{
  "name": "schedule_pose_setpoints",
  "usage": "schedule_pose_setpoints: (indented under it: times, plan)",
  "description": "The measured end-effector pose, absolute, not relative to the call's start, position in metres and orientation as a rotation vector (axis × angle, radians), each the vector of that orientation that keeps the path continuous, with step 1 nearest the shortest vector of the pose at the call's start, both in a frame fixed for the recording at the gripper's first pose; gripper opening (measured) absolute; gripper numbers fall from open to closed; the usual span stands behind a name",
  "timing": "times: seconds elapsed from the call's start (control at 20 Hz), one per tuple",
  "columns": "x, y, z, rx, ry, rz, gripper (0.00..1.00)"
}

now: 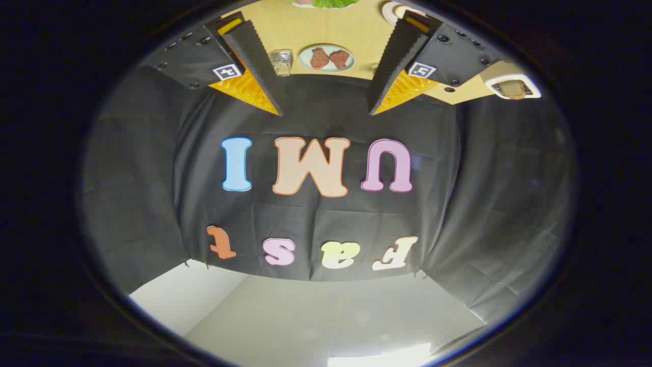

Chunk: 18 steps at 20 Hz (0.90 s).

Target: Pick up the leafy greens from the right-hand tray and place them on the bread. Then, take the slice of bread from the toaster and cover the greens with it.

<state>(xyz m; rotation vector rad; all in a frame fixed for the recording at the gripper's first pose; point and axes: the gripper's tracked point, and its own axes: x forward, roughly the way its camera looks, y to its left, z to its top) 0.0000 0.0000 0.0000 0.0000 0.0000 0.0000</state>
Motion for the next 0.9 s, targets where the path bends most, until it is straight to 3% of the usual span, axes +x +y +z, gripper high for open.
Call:
schedule_pose_setpoints:
  times: [0.9]
  plan:
    - [-0.003, -0.014, -0.006, 0.001, 0.019, 0.041, 1.00]
